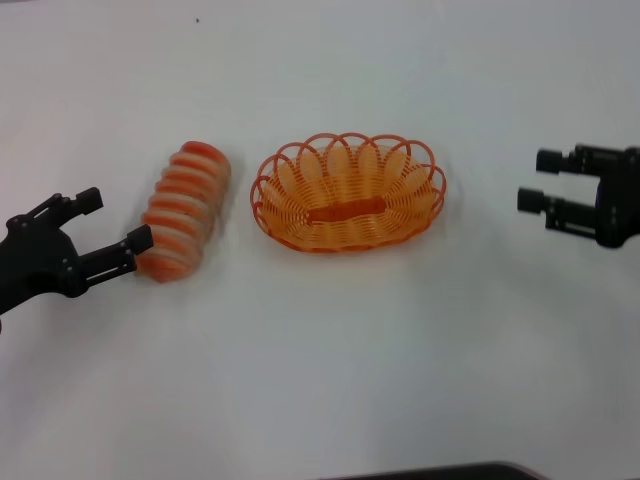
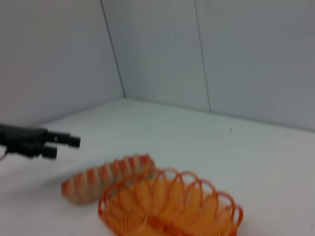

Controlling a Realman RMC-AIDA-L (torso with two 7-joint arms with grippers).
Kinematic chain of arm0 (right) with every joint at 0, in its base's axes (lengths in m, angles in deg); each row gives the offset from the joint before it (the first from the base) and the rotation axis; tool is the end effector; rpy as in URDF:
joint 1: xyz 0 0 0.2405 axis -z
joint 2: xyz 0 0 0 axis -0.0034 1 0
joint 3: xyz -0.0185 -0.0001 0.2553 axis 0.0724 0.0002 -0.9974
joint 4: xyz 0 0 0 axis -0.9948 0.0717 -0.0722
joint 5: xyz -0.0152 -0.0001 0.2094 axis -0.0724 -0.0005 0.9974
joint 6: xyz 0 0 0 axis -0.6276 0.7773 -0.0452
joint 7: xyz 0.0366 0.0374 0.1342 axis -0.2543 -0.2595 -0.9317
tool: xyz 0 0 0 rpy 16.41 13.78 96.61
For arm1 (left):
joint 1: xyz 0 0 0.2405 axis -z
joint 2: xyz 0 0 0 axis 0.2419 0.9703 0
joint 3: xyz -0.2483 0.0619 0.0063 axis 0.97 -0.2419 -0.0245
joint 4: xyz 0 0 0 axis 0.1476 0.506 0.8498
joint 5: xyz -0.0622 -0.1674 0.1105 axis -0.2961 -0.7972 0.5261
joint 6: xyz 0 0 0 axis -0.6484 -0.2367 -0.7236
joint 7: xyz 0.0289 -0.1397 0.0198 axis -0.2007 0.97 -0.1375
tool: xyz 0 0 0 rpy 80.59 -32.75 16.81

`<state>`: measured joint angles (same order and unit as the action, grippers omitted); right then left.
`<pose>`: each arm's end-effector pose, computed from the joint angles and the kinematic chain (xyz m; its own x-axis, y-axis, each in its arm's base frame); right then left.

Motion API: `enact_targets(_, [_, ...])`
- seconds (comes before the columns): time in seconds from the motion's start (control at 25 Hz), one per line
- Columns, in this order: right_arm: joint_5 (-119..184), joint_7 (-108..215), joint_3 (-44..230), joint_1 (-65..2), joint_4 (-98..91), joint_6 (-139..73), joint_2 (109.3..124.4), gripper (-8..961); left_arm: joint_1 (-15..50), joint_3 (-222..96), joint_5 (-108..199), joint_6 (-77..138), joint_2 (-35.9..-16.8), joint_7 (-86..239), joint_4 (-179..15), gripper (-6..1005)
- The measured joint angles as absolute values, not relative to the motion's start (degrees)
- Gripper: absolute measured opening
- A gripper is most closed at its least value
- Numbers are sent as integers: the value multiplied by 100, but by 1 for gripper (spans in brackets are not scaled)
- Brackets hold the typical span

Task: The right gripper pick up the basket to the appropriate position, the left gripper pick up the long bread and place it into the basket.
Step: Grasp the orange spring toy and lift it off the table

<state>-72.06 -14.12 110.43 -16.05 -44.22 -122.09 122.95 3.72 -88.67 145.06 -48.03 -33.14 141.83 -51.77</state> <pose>0.3403 0.2536 0.0488 0.7711 -0.3317 -0.5435 -0.5507 -0.7758 -0.3079 -0.3314 0.2658 -0.0111 0.6899 0.3631 0.6263 0.6310 -0.7256 -0.2745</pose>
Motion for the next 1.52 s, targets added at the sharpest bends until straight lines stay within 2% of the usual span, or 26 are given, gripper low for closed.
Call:
enact_targets(0.64, [-8191, -795, 11052, -1740, -4452, -12186, 12348, 617, 422, -9145, 14648, -4829, -3305, 14195, -5097, 934])
enact_targets(0.88, [-8203, -776, 11081, -1815, -4455, -12176, 12351, 818, 459, -9152, 14660, -4805, -3304, 14694, -4853, 934])
enact_targets(0.96, [-8198, -807, 11062, -1842, -4455, -12175, 12350, 922, 463, -9220, 14677, -4824, -3303, 15092, -4608, 935])
enact_targets(1.12, [-8192, -1050, 11036, -1907, -4451, -12202, 12309, 925, 538, -9658, 15086, -4954, -3295, 16922, -3488, 935])
enact_targets(1.28, [-8216, -1559, 11056, -2036, -4454, -12191, 12240, 926, 934, -10129, 16005, -5453, -3229, 19057, -2094, 934])
enact_targets(1.4, [-8250, -1686, 11084, -2091, -4439, -12198, 12211, 926, 1050, -10209, 16251, -5512, -3225, 19460, -1904, 934])
enact_targets(1.52, [-8258, -1695, 11084, -2096, -4453, -12186, 12221, 926, 1690, -10711, 17485, -5500, -3324, 20916, -1599, 935])
